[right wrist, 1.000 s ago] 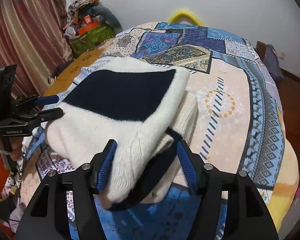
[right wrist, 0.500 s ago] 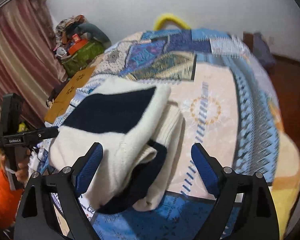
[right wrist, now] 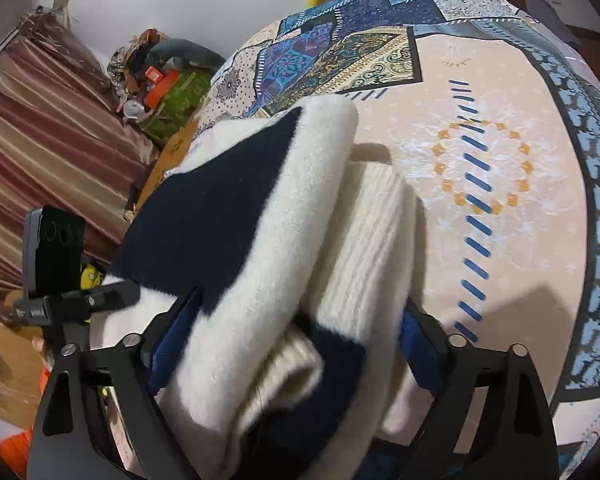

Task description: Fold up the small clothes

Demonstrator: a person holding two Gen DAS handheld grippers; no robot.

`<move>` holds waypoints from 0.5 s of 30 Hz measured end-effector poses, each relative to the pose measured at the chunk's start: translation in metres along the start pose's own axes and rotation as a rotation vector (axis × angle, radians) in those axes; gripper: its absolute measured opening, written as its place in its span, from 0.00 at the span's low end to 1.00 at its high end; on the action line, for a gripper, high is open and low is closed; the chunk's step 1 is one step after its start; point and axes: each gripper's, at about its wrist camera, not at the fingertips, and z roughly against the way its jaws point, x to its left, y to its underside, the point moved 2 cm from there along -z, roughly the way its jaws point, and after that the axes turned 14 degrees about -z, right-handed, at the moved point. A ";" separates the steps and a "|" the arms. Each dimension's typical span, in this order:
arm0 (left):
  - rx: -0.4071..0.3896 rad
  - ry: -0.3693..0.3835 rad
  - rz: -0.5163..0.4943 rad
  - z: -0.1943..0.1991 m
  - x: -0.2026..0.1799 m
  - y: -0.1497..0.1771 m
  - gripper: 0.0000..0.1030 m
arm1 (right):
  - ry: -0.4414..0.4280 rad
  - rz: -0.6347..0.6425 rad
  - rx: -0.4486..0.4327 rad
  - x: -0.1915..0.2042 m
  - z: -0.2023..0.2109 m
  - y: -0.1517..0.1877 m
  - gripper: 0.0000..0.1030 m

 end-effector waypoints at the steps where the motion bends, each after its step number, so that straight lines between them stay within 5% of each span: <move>1: -0.005 -0.009 -0.015 0.001 -0.003 -0.001 0.76 | -0.002 0.002 0.002 0.002 0.001 0.001 0.73; 5: -0.038 -0.038 -0.086 0.019 -0.021 -0.002 0.62 | 0.012 0.045 -0.029 0.015 0.016 0.005 0.48; 15: -0.217 -0.096 -0.180 0.118 -0.043 -0.003 0.60 | 0.002 0.215 -0.160 0.095 0.062 0.021 0.44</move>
